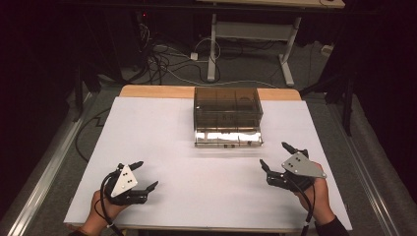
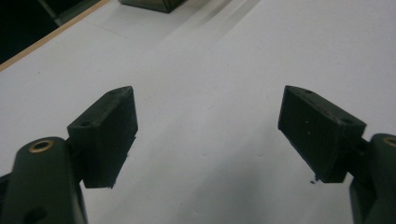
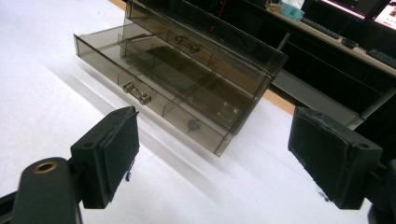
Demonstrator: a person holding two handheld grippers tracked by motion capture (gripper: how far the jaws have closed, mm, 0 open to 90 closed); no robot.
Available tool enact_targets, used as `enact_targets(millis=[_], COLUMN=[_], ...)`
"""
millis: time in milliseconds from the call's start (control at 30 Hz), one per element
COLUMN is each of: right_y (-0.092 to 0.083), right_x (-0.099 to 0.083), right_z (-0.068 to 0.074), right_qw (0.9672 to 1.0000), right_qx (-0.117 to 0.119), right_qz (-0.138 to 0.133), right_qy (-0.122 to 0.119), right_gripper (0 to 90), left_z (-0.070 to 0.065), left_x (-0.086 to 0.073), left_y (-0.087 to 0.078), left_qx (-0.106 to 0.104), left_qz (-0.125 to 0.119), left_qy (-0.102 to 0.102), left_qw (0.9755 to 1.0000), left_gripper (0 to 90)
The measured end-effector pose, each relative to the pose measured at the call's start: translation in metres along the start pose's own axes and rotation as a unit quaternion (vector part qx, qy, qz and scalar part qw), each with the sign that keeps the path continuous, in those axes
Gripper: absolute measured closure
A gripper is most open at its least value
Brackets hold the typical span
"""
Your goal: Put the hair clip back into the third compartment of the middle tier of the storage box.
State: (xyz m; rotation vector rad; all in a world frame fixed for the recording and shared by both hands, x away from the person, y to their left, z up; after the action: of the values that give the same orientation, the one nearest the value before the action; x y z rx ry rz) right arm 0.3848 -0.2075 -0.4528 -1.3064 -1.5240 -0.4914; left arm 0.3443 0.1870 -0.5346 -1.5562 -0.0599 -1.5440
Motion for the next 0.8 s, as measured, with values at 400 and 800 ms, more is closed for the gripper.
enact_targets(millis=[400, 800], right_y=[-0.004, -0.007], right_x=[-0.013, -0.028], right_z=[0.002, 0.003], right_qw=[0.9998, 0.9994], right_qx=[-0.009, -0.019], right_qz=[0.013, 0.021], right_qy=[-0.015, -0.021], right_gripper=[16.6, 16.7], left_z=[-0.001, -0.002], left_x=[0.000, 0.000], left_y=[0.000, 0.000], left_qx=[-0.001, -0.002], left_qz=[0.001, 0.001], left_qy=[0.004, 0.007], left_qw=[1.0000, 1.0000], left_gripper=[18.7, 18.7])
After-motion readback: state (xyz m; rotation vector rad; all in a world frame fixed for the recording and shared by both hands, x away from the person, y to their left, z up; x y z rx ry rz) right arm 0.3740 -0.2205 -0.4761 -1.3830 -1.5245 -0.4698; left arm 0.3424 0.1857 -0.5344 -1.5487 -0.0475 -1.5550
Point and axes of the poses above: each handheld gripper's, and its own axes: y roughly forward along the jaws, x roughly out of its top, z roughly to its left, the point moved 9 cm from there along y, roughly forward along the jaws, and after that the axes turned 5 degrees about -x, right-handed, at the moved point
